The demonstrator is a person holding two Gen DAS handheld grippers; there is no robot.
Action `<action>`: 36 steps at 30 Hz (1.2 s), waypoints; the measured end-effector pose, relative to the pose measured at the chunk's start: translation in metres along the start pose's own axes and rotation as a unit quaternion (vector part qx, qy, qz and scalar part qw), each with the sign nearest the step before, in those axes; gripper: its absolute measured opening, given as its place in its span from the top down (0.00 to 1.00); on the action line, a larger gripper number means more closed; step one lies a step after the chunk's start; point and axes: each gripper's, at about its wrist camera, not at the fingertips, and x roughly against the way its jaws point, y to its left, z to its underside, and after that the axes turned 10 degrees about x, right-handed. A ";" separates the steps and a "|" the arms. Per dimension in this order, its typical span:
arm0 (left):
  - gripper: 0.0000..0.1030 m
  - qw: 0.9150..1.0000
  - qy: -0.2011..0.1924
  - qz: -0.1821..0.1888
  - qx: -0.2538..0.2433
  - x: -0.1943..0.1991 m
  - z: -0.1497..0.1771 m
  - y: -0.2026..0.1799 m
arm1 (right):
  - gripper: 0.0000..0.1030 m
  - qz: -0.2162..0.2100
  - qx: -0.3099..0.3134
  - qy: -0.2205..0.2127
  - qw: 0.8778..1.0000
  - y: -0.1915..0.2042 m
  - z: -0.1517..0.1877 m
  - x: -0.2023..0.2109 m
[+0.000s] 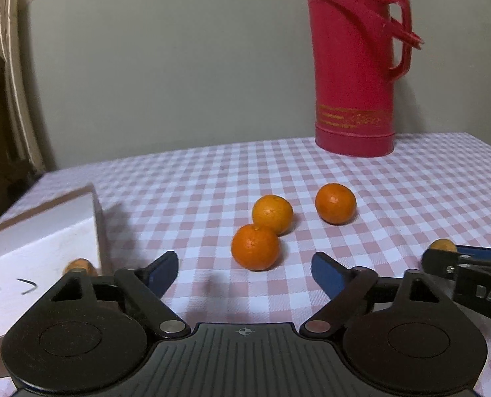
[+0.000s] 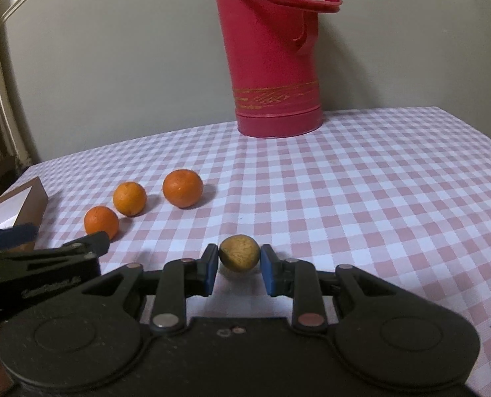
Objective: Organize fruits
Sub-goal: 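Grasp the small tan fruit with the right tool while the left tool grasps an orange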
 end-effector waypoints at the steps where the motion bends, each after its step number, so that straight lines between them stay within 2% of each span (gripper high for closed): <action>1: 0.17 1.000 0.002 0.000 0.004 -0.004 -0.001 0.000 | 0.81 0.000 -0.002 -0.001 1.000 -0.001 -0.001 0.001; 5: 0.20 1.000 0.006 0.002 0.008 -0.014 -0.005 -0.002 | 0.81 0.001 -0.005 -0.005 1.000 -0.005 -0.002 0.002; 9: 0.32 1.000 0.022 0.009 0.014 -0.024 -0.007 -0.004 | 0.81 0.006 -0.006 -0.006 1.000 -0.007 -0.004 -0.001; 15: 0.34 0.999 0.030 0.013 0.011 -0.036 -0.011 -0.011 | 0.81 0.008 -0.017 -0.005 1.000 -0.010 -0.005 -0.007; 16: 0.36 0.999 0.032 0.013 0.011 -0.037 -0.011 -0.011 | 0.81 0.008 -0.017 -0.006 1.000 -0.010 -0.005 -0.006; 18: 0.47 0.999 0.044 0.016 0.012 -0.042 -0.012 -0.013 | 0.81 0.007 -0.016 -0.008 1.000 -0.010 -0.005 -0.006; 23: 0.49 0.998 0.051 0.016 0.014 -0.047 -0.011 -0.014 | 0.81 0.006 -0.013 -0.010 1.000 -0.010 -0.006 -0.006; 25: 0.61 0.999 0.047 0.015 0.011 -0.045 -0.010 -0.015 | 0.81 0.005 -0.015 -0.009 1.000 -0.011 -0.006 -0.007; 30: 0.63 0.999 0.043 0.021 0.019 -0.039 -0.008 -0.011 | 0.81 -0.001 -0.009 -0.014 1.000 -0.006 -0.008 -0.004; 36: 0.63 0.999 0.036 0.027 0.005 -0.024 -0.002 -0.008 | 0.81 -0.012 -0.003 -0.015 1.000 -0.002 -0.009 -0.002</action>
